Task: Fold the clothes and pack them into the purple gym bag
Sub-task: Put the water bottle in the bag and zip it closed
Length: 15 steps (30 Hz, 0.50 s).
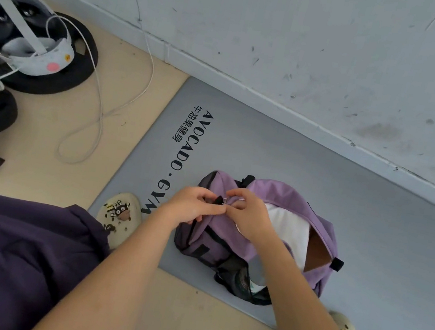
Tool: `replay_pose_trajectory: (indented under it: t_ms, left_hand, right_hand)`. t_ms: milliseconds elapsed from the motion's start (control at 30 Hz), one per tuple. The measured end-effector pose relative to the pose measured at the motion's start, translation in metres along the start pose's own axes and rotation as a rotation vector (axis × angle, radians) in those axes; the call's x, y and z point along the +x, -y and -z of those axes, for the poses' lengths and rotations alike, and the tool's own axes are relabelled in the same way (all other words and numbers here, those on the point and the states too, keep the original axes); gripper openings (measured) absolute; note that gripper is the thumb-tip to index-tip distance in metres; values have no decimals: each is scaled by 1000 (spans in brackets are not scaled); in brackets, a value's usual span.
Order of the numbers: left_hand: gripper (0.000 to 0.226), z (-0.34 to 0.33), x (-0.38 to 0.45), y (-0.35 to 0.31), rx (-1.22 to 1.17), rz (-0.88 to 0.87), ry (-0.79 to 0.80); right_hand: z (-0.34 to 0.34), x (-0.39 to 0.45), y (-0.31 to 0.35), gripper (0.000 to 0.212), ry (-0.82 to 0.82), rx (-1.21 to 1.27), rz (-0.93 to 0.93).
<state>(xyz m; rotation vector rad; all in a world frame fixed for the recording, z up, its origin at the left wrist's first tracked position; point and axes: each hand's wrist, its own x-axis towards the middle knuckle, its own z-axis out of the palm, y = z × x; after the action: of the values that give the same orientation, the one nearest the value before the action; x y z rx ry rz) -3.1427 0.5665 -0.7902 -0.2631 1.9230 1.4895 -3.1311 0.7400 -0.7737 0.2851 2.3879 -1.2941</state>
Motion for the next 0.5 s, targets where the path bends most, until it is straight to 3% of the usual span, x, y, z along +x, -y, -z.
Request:
replay_pose_trajectory:
  t_ms: [100, 300, 500]
  left_hand:
    - [32, 0, 1, -1, 46, 5, -40]
    - [13, 3, 0, 6, -192, 22, -77]
    - [10, 3, -3, 10, -460, 50, -16]
  right_hand:
    - [1, 1, 3, 22, 11, -18, 3]
    - [1, 1, 9, 38, 74, 4, -46]
    - [-3, -4, 10, 22, -5, 136, -58]
